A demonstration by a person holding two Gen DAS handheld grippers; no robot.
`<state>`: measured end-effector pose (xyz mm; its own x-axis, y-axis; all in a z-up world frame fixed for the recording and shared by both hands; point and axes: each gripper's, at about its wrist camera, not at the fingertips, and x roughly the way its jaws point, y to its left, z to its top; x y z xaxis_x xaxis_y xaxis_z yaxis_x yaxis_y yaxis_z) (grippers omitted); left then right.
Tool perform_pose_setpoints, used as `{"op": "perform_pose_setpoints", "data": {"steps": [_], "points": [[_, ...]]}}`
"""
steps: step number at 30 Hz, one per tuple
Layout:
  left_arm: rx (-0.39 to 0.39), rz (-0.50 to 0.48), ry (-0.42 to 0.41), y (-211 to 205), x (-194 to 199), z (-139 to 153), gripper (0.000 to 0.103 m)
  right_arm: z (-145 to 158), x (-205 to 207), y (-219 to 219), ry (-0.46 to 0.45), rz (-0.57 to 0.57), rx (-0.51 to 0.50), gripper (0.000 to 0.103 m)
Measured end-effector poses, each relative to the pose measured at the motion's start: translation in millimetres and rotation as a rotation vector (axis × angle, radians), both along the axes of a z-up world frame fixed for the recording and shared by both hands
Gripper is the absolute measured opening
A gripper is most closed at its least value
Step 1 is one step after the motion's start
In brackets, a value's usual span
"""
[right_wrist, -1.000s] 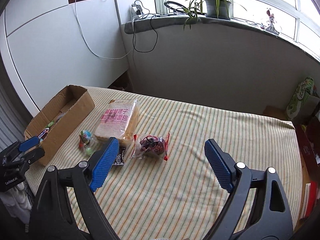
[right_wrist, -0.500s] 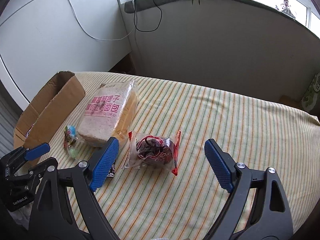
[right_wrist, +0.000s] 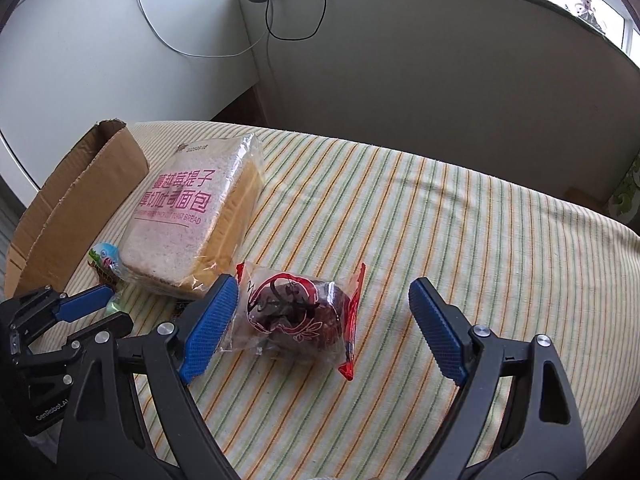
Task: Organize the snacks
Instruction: 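Grasp small clear green candy with left tool while right tool grasps red-wrapped snack bag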
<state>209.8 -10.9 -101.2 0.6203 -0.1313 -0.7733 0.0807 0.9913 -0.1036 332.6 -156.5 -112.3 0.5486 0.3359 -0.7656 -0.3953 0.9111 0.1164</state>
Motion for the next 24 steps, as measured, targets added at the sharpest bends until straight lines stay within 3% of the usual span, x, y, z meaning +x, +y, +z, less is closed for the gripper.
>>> {"op": "perform_pose_setpoints", "data": {"steps": [5,9,11,24], "points": [[0.005,-0.008,-0.003,0,-1,-1,0.025,-3,1,5,0.0,0.012,-0.015,0.087],[0.002,-0.01,-0.005,1,-1,-2,0.024,-7,1,6,0.016,0.016,-0.009,0.066],[0.003,-0.011,-0.007,0,-1,-2,0.024,-7,-2,5,0.017,0.016,-0.008,0.06],[-0.042,-0.006,-0.059,7,-17,12,0.023,10,-22,-17,-0.008,-0.032,0.003,0.056]]}}
